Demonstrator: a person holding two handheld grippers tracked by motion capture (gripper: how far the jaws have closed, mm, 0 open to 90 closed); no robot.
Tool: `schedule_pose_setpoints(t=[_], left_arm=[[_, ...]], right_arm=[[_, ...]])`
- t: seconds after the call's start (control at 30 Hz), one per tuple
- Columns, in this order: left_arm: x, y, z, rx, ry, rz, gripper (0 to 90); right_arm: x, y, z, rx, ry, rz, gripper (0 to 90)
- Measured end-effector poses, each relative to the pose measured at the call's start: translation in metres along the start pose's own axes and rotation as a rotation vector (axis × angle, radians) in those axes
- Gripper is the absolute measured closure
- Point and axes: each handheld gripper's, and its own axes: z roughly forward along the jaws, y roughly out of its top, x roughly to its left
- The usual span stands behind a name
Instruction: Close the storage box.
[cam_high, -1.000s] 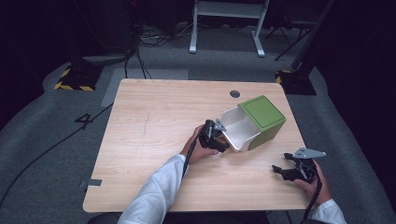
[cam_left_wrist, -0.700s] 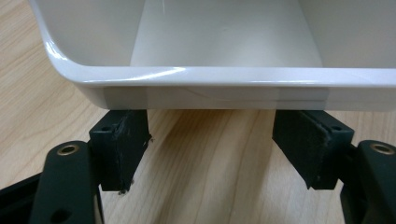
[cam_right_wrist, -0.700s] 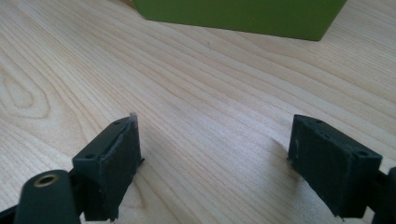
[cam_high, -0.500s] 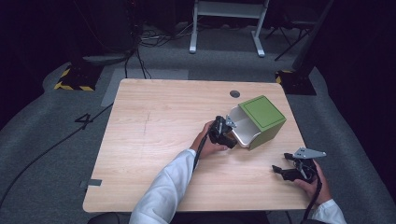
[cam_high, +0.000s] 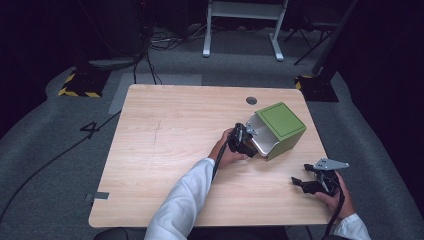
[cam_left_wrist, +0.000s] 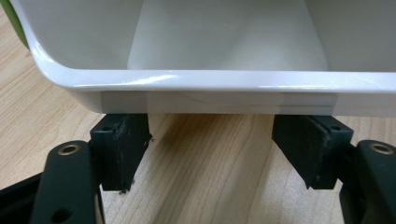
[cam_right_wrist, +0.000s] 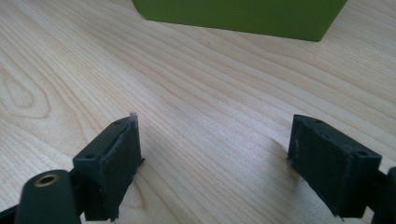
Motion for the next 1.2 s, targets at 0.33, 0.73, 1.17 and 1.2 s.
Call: schedule_pose_setpoints(t=[0.33, 0.73, 1.17, 1.2], left_arm=[[0.007, -0.003, -0.016, 0.004, 0.01, 0.002, 25.8], [0.017, -0.018, -0.055, 0.006, 0.062, 0.019, 22.0], [0.015, -0.031, -0.088, 0.022, 0.108, 0.107, 17.5], [0.015, -0.032, -0.09, 0.023, 0.11, 0.111, 17.5]], right_arm=[[0.0, 0.0, 0.0, -0.002, -0.002, -0.003, 17.3], [0.0, 0.0, 0.0, -0.002, -0.003, -0.003, 17.3], [0.0, 0.0, 0.0, -0.001, -0.002, -0.002, 17.3], [0.0, 0.0, 0.0, -0.001, -0.002, -0.002, 17.3]])
